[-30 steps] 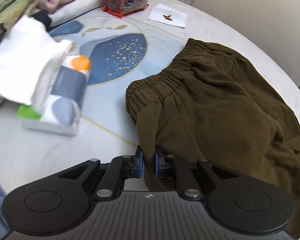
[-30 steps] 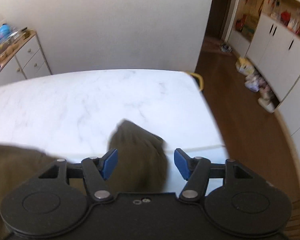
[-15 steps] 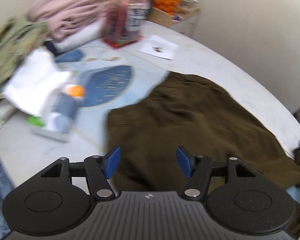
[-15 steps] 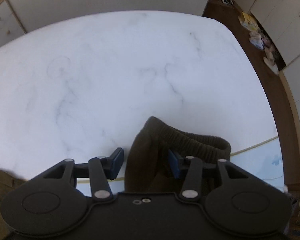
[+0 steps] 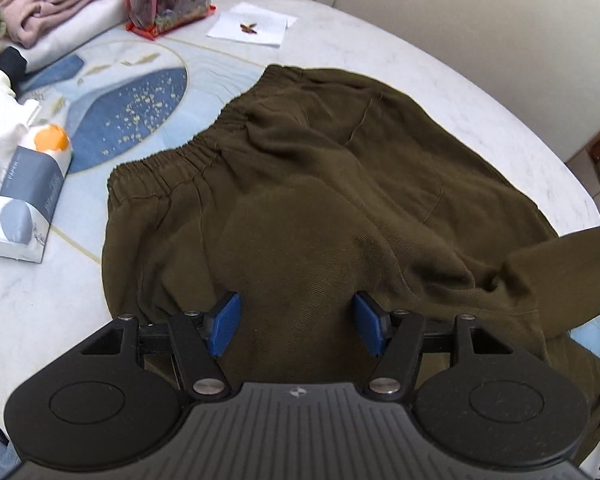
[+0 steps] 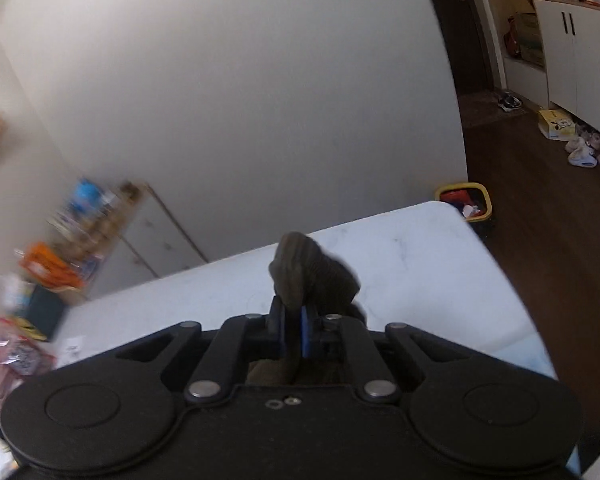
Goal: Fold clothes
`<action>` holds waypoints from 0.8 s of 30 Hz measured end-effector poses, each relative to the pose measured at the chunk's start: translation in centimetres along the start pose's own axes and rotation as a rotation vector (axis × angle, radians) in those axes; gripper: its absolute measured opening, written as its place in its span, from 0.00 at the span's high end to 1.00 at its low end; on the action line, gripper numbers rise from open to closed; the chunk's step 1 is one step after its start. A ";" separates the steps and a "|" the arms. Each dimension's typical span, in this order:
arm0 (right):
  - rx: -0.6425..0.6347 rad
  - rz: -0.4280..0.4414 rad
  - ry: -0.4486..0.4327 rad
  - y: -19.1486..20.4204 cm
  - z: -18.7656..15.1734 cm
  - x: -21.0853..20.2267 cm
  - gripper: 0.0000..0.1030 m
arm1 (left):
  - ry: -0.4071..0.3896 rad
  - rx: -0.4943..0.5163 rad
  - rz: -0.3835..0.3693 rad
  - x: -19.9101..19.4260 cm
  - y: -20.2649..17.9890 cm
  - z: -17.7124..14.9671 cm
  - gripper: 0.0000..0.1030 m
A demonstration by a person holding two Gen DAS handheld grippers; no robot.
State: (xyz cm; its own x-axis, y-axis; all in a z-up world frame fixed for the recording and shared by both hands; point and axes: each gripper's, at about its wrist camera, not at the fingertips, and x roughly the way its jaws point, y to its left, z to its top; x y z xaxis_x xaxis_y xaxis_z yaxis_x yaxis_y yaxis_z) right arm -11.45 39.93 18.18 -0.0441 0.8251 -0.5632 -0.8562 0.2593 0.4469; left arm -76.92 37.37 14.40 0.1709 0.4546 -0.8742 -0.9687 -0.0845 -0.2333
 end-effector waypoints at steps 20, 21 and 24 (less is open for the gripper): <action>0.018 -0.338 0.241 -11.2 -7.5 -0.7 0.00 | 0.095 0.114 0.043 2.4 -0.2 -0.1 0.29; 0.030 -0.348 0.278 -11.4 -7.7 1.4 0.00 | 0.093 0.118 0.049 2.5 -0.4 -0.1 0.28; 0.047 -0.376 0.349 -11.6 -8.6 6.7 0.00 | 0.087 0.128 0.068 2.7 -0.7 -0.3 0.27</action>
